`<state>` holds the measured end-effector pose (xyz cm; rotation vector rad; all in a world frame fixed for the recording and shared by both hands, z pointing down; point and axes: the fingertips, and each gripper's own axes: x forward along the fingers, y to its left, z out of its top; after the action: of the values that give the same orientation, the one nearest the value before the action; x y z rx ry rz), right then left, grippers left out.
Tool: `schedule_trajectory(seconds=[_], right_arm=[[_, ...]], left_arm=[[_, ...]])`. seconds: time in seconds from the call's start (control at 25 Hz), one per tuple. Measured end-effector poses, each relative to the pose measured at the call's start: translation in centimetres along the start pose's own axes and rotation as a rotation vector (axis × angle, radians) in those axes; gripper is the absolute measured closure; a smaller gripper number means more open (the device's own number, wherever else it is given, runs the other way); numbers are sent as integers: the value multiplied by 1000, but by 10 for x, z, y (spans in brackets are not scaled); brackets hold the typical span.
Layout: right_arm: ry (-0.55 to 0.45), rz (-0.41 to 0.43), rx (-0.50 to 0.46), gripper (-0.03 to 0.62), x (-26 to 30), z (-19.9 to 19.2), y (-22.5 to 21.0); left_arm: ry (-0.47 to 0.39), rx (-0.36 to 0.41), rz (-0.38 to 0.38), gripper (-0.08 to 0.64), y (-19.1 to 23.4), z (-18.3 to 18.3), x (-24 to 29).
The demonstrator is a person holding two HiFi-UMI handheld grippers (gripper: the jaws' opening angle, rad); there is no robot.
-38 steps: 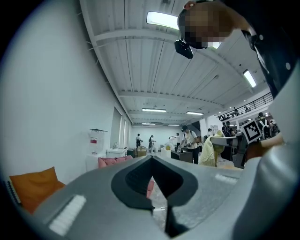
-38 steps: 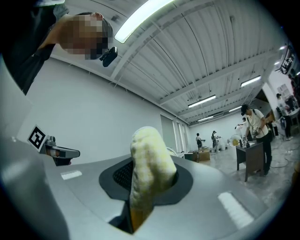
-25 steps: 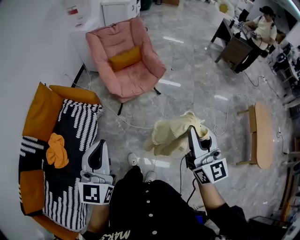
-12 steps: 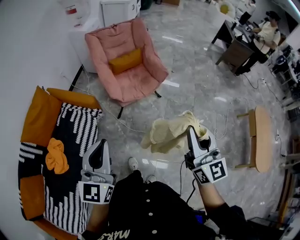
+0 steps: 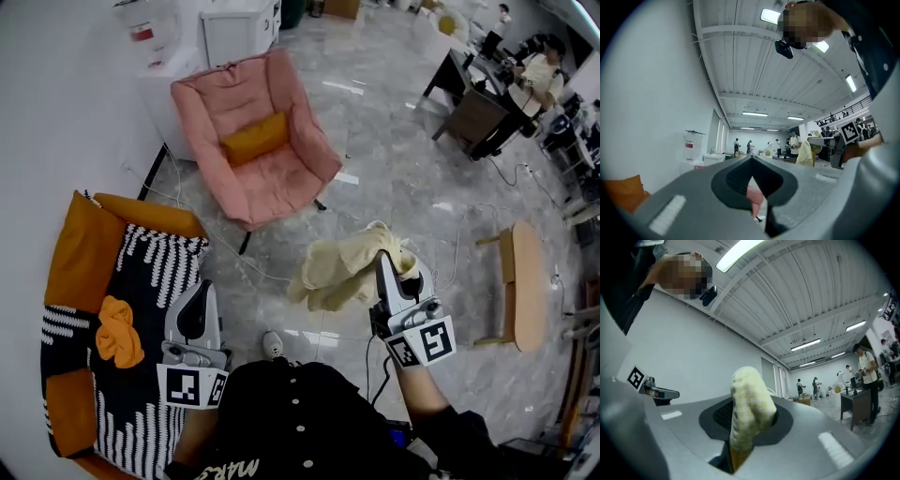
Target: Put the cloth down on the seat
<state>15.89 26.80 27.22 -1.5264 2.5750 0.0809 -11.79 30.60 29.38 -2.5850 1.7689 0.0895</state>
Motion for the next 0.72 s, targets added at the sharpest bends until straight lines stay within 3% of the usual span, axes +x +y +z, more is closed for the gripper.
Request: schedule_trajectory(seconds=[0.28,0.72], right_arm=[[-3,-35,-6,509,17,-2,-1],[7,-44,4,509,47,-10,-11]], left_arm=[[-1,7,-59,559,12,1,19],[28,-9,-55,559,32,-10,43]])
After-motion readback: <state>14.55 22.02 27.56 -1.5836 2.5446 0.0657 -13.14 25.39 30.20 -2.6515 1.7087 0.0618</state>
